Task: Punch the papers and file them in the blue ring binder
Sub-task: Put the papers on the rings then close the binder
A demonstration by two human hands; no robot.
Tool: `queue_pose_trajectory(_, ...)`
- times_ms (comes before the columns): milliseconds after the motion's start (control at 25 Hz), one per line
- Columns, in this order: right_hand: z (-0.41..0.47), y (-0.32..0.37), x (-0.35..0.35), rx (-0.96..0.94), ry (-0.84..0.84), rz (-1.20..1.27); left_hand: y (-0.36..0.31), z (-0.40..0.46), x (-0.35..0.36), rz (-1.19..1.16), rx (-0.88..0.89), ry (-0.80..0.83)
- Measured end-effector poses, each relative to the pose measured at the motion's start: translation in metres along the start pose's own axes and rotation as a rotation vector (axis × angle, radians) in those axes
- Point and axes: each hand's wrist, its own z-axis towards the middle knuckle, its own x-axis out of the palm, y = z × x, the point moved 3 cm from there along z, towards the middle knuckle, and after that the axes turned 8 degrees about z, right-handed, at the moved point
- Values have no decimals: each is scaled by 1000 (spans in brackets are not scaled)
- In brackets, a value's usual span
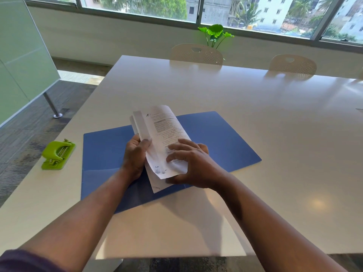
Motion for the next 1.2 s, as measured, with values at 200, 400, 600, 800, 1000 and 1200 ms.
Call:
queue_pose_trajectory(200, -8, -3, 7, 23, 96, -71, 2, 3, 0, -59, -21, -43)
queue_pose_trajectory(400, -10, -6, 12, 34, 86, -149, 1, 3, 0, -41, -4, -55)
queue_pose_trajectory(600, -10, -9, 17, 18, 30, -117, 7, 9, -2, -103, -27, -73)
queue_pose_trajectory(800, -13, -16, 14, -35, -348, 115, 10, 11, -5, -227, -23, -63)
queue_pose_trajectory(1000, -14, -22, -6, 213, -668, 426, 13, 12, -3, -121, 17, -33)
queue_pose_trajectory(1200, -18, -38, -11, 336, -937, 814, 13, 9, 5, 7, 92, -15)
